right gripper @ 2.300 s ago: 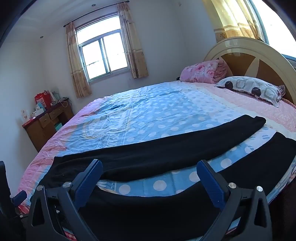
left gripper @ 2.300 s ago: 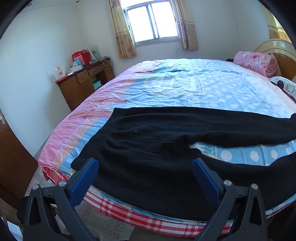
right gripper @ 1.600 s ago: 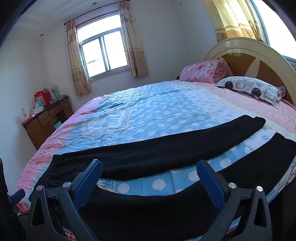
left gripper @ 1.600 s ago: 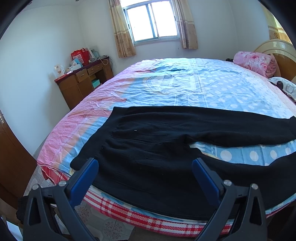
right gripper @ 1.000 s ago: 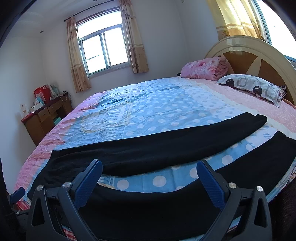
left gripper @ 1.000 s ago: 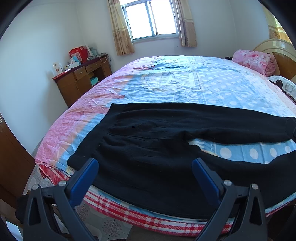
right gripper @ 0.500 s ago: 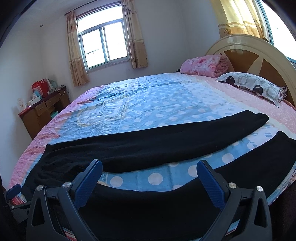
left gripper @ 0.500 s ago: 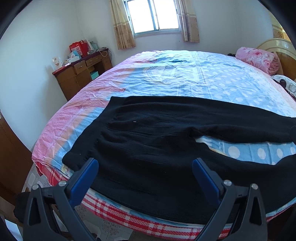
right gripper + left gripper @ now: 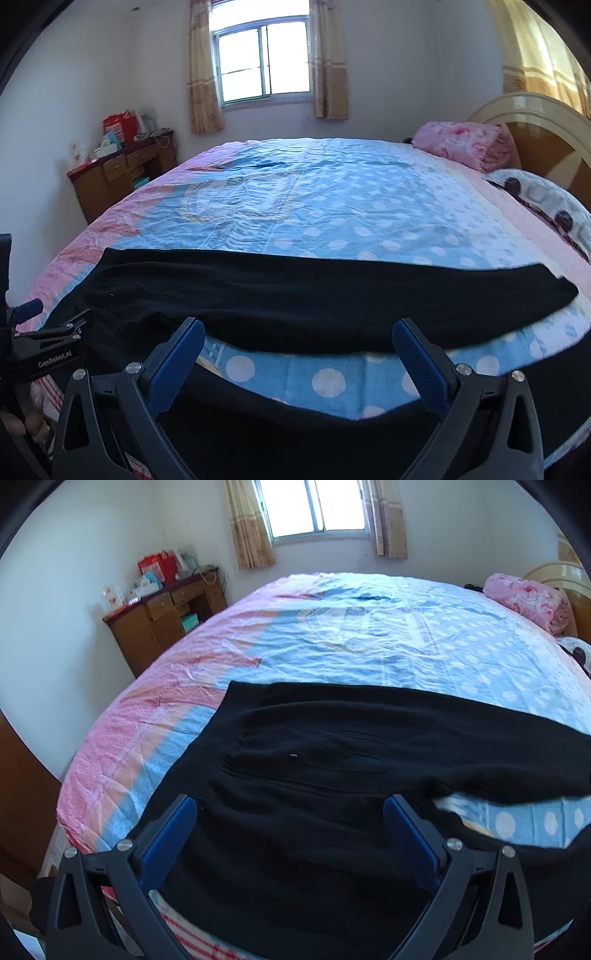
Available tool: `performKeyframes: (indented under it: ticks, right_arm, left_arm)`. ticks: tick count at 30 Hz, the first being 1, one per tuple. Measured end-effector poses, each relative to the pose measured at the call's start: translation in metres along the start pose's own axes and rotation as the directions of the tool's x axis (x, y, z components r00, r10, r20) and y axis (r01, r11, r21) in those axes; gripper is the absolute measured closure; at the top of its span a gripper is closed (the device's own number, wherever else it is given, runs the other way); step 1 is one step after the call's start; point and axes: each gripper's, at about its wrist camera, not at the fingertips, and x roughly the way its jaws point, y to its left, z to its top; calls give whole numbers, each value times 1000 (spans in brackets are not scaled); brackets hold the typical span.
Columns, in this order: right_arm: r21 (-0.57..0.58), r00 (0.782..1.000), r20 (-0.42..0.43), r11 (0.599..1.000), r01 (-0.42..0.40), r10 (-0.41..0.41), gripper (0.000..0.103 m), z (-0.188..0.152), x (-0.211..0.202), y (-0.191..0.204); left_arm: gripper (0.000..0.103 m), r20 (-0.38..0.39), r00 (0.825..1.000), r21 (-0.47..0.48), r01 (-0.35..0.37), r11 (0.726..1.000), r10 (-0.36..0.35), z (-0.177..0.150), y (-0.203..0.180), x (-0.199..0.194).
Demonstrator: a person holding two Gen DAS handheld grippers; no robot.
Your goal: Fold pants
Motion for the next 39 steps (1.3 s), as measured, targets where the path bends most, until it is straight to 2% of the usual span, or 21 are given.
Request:
performKeyframes:
  ticks: [4,7,9,11,14,17,21,25,27,28,30,32,34,39]
  right_arm:
    - [-63,990,-52,989,-131,127,1,30,35,18]
    - [-123,978,-86,972,-199,189,3,54,71,38]
    - [-151,965,-123,957,-248,231,8,69,97,54]
    - [-159,941,-183,936,-313,284,21,82,128,73]
    - [-143,901,-269,911,-387,340,26,92,172,98]
    - [-171,883,-324,897,-407,339,26,99,209,122]
    - [-185,839,-393,861,-474,377,27,104,244,150]
    - [-271,825,-431,819,-505,366,28,100,270,179]
    - [-302,818,-460,805,-510,345,39,94,282,188]
    - [-303,807,-482,799,-520,342,46,90,289,189]
    - [-307,804,-465,784,-540,371,56,89,288,190]
    - [-299,775,-485,756,-582,405,80,88,285,193]
    - [-285,754,-508,744,-604,417,95,88,281,195]
    - [-274,759,-468,742,-612,453,98,92,251,190]
  left_arm:
    - [4,-34,999,-30,33,999,-34,19,10,20]
    - [4,-42,999,-18,-16,1000,15,31,13,35]
    - [5,-55,998,-39,-28,999,26,35,21,45]
    - [6,-74,997,-69,-25,997,20,35,28,54]
    - [6,-116,993,-60,-31,998,24,36,29,71]
    - [7,-137,990,-62,-35,997,26,37,32,83]
    - [7,-160,987,-77,-29,997,16,36,35,98]
    - [7,-176,984,-72,-29,997,16,34,36,108]
    - [7,-183,983,-79,-18,997,3,31,39,112]
    - [7,-177,984,-71,-19,997,6,30,39,111]
    - [7,-170,986,-64,-12,998,1,31,40,110]
    - [6,-173,985,-75,-1,997,-12,32,42,109]
    - [6,-170,985,-91,15,996,-31,32,46,106]
    - [6,-134,987,-146,68,987,-87,30,64,86]
